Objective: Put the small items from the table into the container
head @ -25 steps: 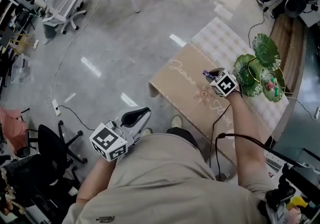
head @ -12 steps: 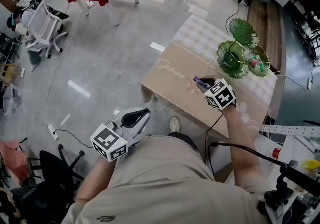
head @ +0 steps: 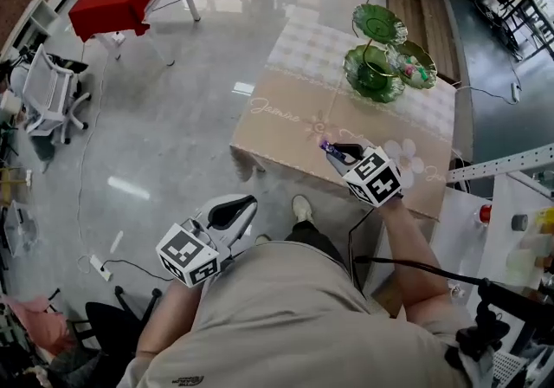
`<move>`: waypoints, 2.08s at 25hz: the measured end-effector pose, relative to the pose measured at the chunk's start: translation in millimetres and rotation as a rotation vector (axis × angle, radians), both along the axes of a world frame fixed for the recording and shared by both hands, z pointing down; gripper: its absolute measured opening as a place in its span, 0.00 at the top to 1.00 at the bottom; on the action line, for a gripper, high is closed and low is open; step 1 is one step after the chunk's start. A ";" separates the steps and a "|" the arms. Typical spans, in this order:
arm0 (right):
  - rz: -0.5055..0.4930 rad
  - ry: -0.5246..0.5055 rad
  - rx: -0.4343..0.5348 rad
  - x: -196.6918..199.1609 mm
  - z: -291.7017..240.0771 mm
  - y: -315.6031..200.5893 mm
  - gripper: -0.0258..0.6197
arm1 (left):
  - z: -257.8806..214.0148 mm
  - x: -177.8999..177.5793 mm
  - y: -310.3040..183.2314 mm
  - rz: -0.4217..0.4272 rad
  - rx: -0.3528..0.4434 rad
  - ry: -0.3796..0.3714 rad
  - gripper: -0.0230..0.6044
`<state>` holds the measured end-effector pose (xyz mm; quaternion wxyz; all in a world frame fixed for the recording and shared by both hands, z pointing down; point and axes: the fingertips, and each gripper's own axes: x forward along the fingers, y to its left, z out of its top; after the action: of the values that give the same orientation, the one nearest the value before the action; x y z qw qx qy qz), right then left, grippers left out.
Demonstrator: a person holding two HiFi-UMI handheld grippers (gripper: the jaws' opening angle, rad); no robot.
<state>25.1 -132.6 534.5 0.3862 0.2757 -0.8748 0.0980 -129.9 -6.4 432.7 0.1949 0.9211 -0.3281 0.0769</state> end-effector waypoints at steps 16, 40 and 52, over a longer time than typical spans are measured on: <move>0.102 -0.036 0.003 -0.3 -25.6 87.9 0.82 | 12.5 7.2 42.0 0.139 -0.019 0.007 0.93; 0.159 -0.017 0.105 94.2 -81.9 13.5 0.82 | -7.0 66.3 -4.0 0.172 0.010 -0.008 0.93; 0.194 0.019 0.147 160.0 -82.0 -94.7 0.82 | 5.0 93.6 -62.4 0.111 -0.019 -0.015 0.93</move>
<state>185.1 -227.3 452.6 0.3618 0.3875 -0.8452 0.0679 -36.3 -68.8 437.6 0.1965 0.9354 -0.2773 0.0972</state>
